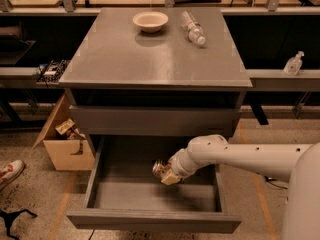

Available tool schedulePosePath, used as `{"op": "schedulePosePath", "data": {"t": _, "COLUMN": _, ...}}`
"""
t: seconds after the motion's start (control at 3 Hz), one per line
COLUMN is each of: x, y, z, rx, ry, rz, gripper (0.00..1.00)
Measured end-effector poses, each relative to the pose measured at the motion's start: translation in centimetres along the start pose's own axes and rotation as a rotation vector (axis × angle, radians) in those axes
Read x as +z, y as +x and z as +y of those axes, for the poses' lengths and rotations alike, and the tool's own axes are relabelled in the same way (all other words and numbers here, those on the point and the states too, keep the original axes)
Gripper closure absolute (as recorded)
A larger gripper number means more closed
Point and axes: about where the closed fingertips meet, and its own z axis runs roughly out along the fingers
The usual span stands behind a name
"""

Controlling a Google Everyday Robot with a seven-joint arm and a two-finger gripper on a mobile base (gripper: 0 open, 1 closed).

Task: Place orange can into middle drawer

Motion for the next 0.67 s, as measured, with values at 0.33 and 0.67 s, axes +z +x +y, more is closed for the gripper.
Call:
{"op": "schedulePosePath", "data": {"t": 0.33, "x": -0.1, "y": -0.1, "z": 0.1, "rx": -0.009, "ry": -0.006, "rz": -0.010, "gripper": 0.12}}
{"op": "schedulePosePath", "data": {"t": 0.67, "x": -1.1, "y": 0.2, "z": -0.6, "rx": -0.012, "ry": 0.010, "rz": -0.011, "gripper": 0.00}}
